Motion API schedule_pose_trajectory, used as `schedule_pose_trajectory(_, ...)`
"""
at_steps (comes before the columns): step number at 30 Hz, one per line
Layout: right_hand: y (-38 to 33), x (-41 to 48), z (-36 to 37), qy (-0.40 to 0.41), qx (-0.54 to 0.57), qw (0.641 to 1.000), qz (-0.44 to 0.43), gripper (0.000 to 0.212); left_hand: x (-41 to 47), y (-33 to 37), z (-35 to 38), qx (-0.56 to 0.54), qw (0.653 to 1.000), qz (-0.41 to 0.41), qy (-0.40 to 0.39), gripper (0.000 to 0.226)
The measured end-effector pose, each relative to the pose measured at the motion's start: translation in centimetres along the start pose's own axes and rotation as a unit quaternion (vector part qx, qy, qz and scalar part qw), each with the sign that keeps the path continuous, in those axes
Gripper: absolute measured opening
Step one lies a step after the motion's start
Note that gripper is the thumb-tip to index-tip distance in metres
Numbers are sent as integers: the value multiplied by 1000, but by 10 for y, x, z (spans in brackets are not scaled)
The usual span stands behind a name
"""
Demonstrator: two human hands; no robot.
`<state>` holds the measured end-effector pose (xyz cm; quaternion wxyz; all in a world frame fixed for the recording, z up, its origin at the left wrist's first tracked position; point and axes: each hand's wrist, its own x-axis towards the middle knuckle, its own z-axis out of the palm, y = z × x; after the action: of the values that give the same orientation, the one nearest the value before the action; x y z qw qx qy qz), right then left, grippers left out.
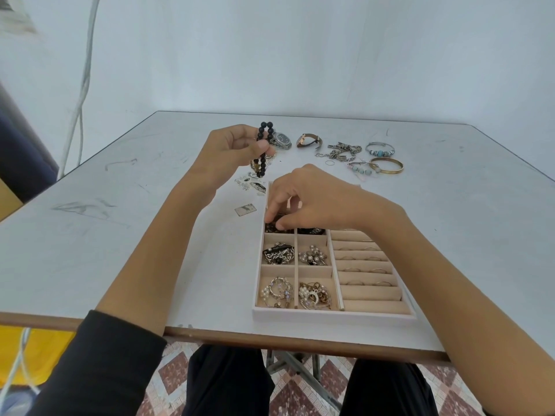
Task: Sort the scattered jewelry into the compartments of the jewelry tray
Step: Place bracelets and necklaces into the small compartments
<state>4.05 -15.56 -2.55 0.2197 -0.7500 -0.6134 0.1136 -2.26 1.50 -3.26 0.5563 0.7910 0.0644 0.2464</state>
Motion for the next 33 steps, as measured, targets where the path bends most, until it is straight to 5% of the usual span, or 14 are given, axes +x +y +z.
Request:
schedule_pose_trajectory(17,-4,-20,-2,29,51,998,31,22,0,-1,-2,3,1000,0,2,19)
schedule_pose_trajectory(27,6,-94,3,233,180,951,96,23,-2,2,-3,-2,1000,4,6,26)
schedule_pose_trajectory(30,18,-127,14,321,164,920,152,28,-2,3,-3,10,1000,4,-3,27)
schedule_pose_trajectory(33,26,-148,27,304,86,919,235,34,-3,4,-3,15,1000,-4,-15,25)
